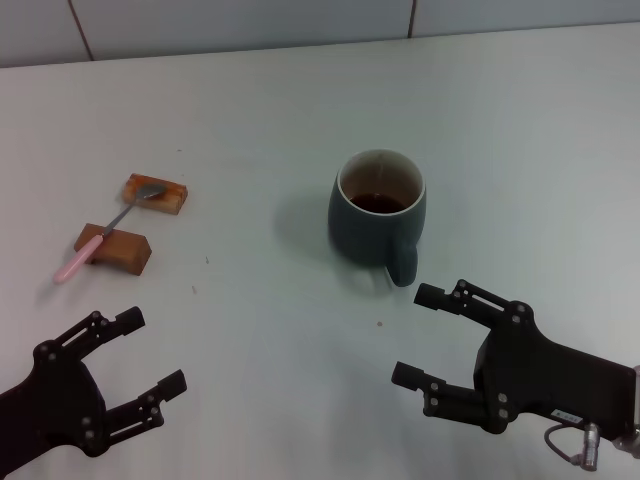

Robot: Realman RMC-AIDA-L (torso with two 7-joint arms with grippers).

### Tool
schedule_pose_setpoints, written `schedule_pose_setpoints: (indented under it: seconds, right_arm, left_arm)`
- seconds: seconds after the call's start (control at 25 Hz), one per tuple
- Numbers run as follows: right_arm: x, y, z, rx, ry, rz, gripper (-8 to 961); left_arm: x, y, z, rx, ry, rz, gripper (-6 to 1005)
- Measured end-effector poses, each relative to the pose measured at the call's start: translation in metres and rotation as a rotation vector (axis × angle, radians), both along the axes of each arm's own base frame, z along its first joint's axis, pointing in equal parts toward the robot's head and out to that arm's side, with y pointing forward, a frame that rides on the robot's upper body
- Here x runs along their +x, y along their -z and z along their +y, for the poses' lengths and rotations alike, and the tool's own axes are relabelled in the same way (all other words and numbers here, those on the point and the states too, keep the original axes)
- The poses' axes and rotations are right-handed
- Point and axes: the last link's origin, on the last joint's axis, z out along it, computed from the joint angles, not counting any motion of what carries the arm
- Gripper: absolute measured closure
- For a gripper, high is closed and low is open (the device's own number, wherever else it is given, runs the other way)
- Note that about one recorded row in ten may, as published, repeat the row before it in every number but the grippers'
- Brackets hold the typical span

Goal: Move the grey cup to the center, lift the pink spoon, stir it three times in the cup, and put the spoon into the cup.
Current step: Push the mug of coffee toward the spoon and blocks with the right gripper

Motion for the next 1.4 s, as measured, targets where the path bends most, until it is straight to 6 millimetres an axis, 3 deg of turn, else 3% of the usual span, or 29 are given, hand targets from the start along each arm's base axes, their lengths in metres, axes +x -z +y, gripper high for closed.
schedule_pose_setpoints:
  seconds: [0.48,0.64,0.72,0.84,1.04,1.12,1.4]
  right_arm:
    - [0.0,-0.008,0.006,0.048,0.031,0.037,172]
    - [0.016,-0.028,0.021,0.22,0.164,0.055,204]
    - [0.034,-0.04,0.034,0.356,0.308,0.037,220]
    - [0.043,-0.044,0.044,0.399,0.381,0.01,333]
    - [0.059,-0.041,0.078,0.436,0.54,-0.091,524]
    - [0.054,-0.03,0.094,0.423,0.545,-0.153,603]
    - [0.036,-0.018,0.11,0.385,0.476,-0.186,823]
  left_arm:
    - [0.0,0.0,0.0,-0.001,0.001,0.0,138]
    - [0.0,0.0,0.0,0.0,0.001,-0.001,138]
    - [0.0,0.0,0.0,-0.002,0.003,0.0,138]
    - [0.0,0.0,0.0,-0.002,0.004,0.0,138]
    - [0.0,0.001,0.0,-0.003,0.007,0.005,138]
    - [0.0,0.001,0.0,-0.002,0.007,0.005,138]
    - [0.0,0.001,0.0,-0.003,0.008,0.006,137]
